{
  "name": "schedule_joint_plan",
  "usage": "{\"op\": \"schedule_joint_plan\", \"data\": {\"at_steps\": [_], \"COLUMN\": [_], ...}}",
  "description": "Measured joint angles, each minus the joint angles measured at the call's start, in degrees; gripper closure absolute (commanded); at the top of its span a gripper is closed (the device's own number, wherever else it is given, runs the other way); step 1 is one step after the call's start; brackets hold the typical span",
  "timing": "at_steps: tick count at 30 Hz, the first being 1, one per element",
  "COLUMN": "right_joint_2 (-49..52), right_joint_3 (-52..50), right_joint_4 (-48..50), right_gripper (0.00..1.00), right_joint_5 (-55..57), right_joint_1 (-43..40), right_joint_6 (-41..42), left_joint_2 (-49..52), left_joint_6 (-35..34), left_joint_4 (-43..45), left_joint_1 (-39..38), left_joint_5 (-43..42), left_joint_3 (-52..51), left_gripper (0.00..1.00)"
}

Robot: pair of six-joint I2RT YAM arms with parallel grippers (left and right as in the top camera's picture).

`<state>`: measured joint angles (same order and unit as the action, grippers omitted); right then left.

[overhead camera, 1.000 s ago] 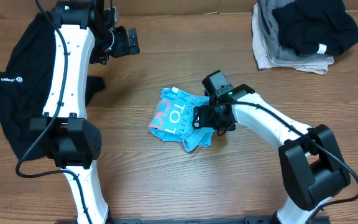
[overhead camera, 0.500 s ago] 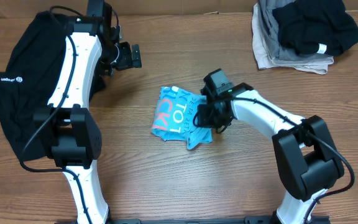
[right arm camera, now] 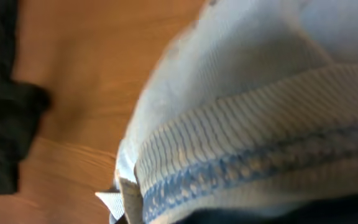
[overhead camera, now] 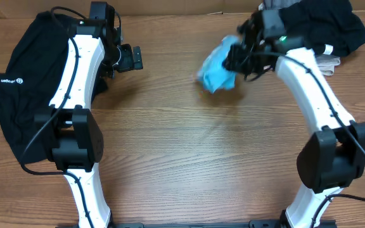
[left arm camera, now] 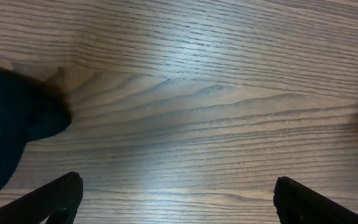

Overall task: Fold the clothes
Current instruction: 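Carry the blue bundle to the top-right clothes stack and release it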

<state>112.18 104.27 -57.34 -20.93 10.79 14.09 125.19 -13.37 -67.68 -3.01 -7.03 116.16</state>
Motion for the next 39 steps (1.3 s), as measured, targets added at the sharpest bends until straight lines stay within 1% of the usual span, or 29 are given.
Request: {"op": "schedule_joint_plan", "data": {"at_steps": [4, 7, 9, 14, 20, 26, 30, 31, 32, 33, 34, 35, 39], "right_joint_2": [0.0, 0.0, 0.0, 0.2, 2.2, 10.7, 17.5, 19.0, 20.4, 21.4, 22.1, 22.4, 22.3], "right_joint_3": [9.0, 14.6, 16.4, 16.8, 16.9, 16.9, 16.9, 16.9, 16.9, 16.9, 16.9, 16.9, 16.9], "right_joint_4": [-0.6, 2.9, 6.5, 16.6, 28.0, 37.3, 37.0, 36.1, 34.9, 33.7, 31.9, 30.3, 26.4], "right_gripper": [0.96, 0.96, 0.96, 0.96, 0.96, 0.96, 0.96, 0.91, 0.82, 0.69, 0.60, 0.53, 0.35], "right_joint_5": [-0.8, -0.7, 0.2, 4.5, 8.3, 7.5, 6.3, 6.1, 6.0, 5.9, 5.9, 6.0, 6.1], "right_joint_1": [-2.3, -5.2, -7.5, -14.2, -20.0, -24.0, -25.0, -25.1, -25.3, -25.5, -25.7, -25.9, -27.1], "right_joint_6": [-0.2, 0.2, 1.0, 2.9, 4.2, 6.2, 7.8, 8.1, 8.2, 8.4, 8.7, 8.7, 6.8], "left_joint_2": [0.0, 0.0, 0.0, 0.0, 0.0, 0.0, 0.0, 0.0, 0.0, 0.0, 0.0, 0.0, 0.0], "left_joint_6": [0.0, 0.0, 0.0, 0.0, 0.0, 0.0, 0.0, 0.0, 0.0, 0.0, 0.0, 0.0, 0.0], "left_joint_4": [0.0, 0.0, 0.0, 0.0, 0.0, -0.2, 0.4, 0.7, 1.1, 1.5, 1.8, 2.1, 3.0], "left_joint_1": [0.0, 0.0, 0.0, 0.0, 0.0, 0.0, 0.0, 0.0, 0.0, 0.0, 0.0, 0.0, 0.0], "left_joint_5": [0.0, 0.0, 0.0, 0.0, 0.5, 2.7, 3.5, 3.5, 3.5, 3.6, 3.7, 3.8, 3.9], "left_joint_3": [0.0, 0.0, 0.0, 0.0, 0.0, -0.2, -0.3, -0.3, -0.3, -0.3, -0.3, -0.3, -0.3], "left_gripper": [0.00, 0.00, 0.00, 0.00, 0.00, 0.00, 0.00, 0.00, 0.00, 0.00, 0.00, 0.00, 0.00]}}
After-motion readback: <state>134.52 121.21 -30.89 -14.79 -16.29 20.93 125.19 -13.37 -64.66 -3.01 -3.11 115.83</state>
